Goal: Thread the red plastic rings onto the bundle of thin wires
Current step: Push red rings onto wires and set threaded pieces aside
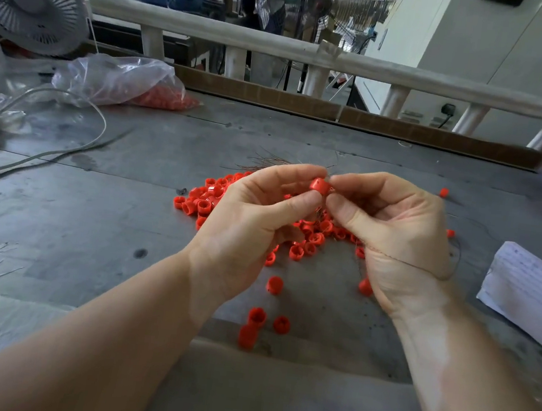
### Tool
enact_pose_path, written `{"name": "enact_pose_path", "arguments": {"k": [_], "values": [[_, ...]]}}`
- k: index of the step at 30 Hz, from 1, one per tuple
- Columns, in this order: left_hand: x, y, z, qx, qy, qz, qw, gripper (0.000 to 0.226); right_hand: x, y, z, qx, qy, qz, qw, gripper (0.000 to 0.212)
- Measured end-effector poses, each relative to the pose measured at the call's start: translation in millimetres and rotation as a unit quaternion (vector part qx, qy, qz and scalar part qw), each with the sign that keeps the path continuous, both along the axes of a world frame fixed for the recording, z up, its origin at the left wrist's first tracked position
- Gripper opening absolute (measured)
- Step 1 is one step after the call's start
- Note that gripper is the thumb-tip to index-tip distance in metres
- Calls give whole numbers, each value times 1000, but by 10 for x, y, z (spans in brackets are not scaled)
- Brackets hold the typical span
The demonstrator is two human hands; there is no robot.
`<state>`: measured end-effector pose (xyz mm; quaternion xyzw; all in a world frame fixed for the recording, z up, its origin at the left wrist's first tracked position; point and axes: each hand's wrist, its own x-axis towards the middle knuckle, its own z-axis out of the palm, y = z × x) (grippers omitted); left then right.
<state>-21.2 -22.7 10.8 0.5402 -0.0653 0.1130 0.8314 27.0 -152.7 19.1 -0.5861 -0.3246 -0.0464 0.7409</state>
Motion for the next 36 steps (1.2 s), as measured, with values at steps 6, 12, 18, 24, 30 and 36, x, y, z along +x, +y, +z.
{"name": "enact_pose_path", "arguments": {"k": [6,12,18,24,30,36], "values": [[3,-2,0,-39,9,-21,999,21,-6,3,-4,-22,-36,-18,999,14],[-6,-2,-11,-39,15,-12,999,24,14,-10,-27,-50,-50,-57,996,15],[-11,-17,-12,-33,31,-3,999,22,21,-9,-32,-71,-65,-83,992,14],[-21,-40,13,-31,54,-2,998,20,15,-6,-20,-68,-72,-83,992,21],[-16,-51,23,-43,67,-13,997,18,-7,6,-5,-54,-42,-72,995,12],[-9,-54,6,-42,44,-9,998,19,5,12,-30,-43,-6,-65,997,13]]}}
